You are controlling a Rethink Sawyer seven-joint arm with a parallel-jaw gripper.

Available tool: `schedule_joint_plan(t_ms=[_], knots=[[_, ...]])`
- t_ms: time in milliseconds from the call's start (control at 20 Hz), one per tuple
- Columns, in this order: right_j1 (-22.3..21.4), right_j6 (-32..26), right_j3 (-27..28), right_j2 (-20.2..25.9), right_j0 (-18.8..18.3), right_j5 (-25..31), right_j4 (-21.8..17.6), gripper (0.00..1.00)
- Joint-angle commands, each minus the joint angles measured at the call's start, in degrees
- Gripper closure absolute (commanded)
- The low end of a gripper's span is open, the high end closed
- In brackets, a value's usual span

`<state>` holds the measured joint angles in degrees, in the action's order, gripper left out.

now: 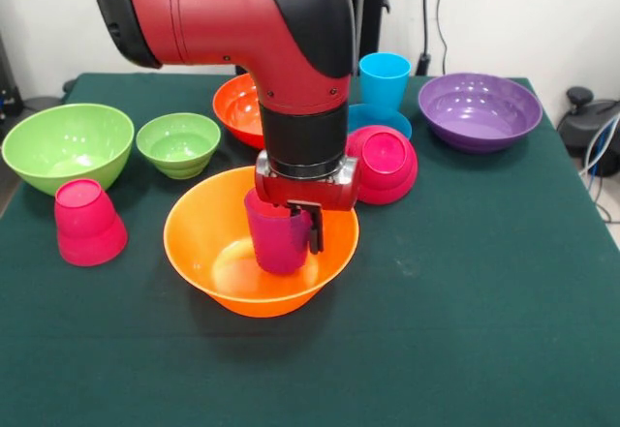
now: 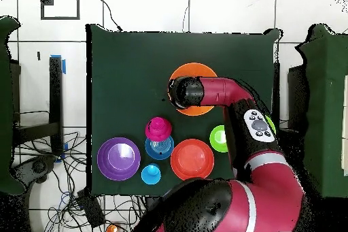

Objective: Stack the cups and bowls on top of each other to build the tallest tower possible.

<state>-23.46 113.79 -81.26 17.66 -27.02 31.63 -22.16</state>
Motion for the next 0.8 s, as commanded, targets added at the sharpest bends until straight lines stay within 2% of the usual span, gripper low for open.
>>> schedule_joint_plan(t_ms=[50, 200, 800], knots=[[0.85, -2.56, 3.37, -2.54, 1.64, 4.63, -3.47, 1.00], [1.03, -2.24, 4.78, -3.75, 2.40, 4.16, -4.12, 1.00], [0.43, -2.96, 4.83, -4.10, 2.77, 4.75, -2.60, 1.00]])
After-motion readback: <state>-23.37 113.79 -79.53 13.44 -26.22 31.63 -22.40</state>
